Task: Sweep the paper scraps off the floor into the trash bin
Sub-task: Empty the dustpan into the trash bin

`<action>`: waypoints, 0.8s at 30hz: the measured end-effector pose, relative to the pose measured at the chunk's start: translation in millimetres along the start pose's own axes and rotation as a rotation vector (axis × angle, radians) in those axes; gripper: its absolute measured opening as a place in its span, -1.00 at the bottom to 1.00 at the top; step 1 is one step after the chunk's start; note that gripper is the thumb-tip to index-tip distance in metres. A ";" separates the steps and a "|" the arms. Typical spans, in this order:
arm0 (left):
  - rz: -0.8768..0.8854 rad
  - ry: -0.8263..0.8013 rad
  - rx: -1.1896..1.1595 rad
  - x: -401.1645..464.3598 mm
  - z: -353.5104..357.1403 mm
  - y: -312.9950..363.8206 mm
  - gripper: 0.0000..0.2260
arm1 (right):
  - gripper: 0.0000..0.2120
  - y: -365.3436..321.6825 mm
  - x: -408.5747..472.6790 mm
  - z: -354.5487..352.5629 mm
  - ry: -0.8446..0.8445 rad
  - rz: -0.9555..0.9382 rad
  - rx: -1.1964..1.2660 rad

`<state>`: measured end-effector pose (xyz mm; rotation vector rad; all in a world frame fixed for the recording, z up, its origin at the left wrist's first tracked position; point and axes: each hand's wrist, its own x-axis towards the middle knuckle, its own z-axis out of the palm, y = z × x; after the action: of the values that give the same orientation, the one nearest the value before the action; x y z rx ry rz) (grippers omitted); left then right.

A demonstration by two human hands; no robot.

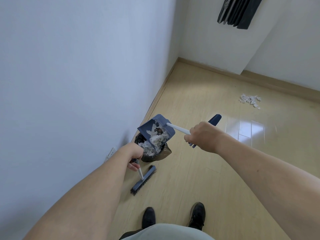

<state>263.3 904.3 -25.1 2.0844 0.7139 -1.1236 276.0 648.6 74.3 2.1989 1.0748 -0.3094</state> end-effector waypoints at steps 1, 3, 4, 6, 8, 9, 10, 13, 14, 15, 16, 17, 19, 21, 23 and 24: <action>0.001 -0.001 0.005 -0.5 -0.2 0.7 -0.77 | -0.77 0.2 0.4 -0.2 0.001 0.000 -0.001; 0.002 -0.002 0.020 -1.9 -0.5 1.9 -0.77 | -0.77 0.4 1.5 -0.2 0.002 0.003 -0.005; 0.004 -0.001 0.027 -2.4 -0.7 2.4 -0.76 | -0.77 0.4 2.2 -0.5 0.001 0.003 -0.008; 0.003 0.000 0.034 -3.1 -0.9 3.1 -0.76 | -0.78 1.1 3.4 -2.0 0.004 -0.003 -0.015; 0.004 -0.001 0.032 -3.1 -1.2 2.3 -0.77 | -0.79 2.5 4.3 -3.7 0.019 -0.016 -0.033; 0.003 -0.001 0.029 -2.5 -1.4 1.3 -0.77 | -0.80 3.5 4.8 -4.2 0.031 -0.022 -0.044; 0.001 -0.003 0.027 -1.9 -1.4 0.3 -0.77 | -0.80 4.2 4.9 -4.6 0.041 -0.025 -0.053; -0.010 -0.013 0.030 -0.4 -1.5 -2.4 -0.74 | -0.80 5.1 5.6 -5.1 0.037 -0.024 -0.061; -0.016 -0.019 0.034 -0.4 -1.2 -3.0 -0.73 | -0.80 5.2 5.8 -5.4 0.035 -0.027 -0.065; -0.019 -0.023 0.037 -0.5 -1.1 -3.8 -0.73 | -0.80 5.4 6.0 -5.8 0.039 -0.033 -0.073; -0.017 -0.027 0.039 -0.7 -1.0 -4.4 -0.73 | -0.80 6.1 6.0 -6.4 0.044 -0.039 -0.083; -0.015 -0.029 0.037 -0.5 -0.8 -5.2 -0.72 | -0.80 7.0 5.8 -7.2 0.049 -0.045 -0.091; -0.013 -0.029 0.029 0.1 0.2 -6.6 -0.73 | -0.79 7.9 4.5 -8.9 0.053 -0.047 -0.100; -0.010 -0.027 0.024 -0.1 1.4 -7.0 -0.75 | -0.79 3.5 4.3 -9.0 0.040 -0.057 -0.103; -0.009 -0.035 0.021 -0.3 2.8 -6.5 -0.75 | -0.80 -2.7 5.3 -8.5 0.031 -0.063 -0.108; -0.014 -0.044 0.020 -0.2 3.6 -6.6 -0.74 | -0.80 -4.1 6.1 -8.7 0.034 -0.059 -0.110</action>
<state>256.7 905.8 -28.3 2.0670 0.6998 -1.1853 276.0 659.8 76.0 2.0848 1.1497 -0.2332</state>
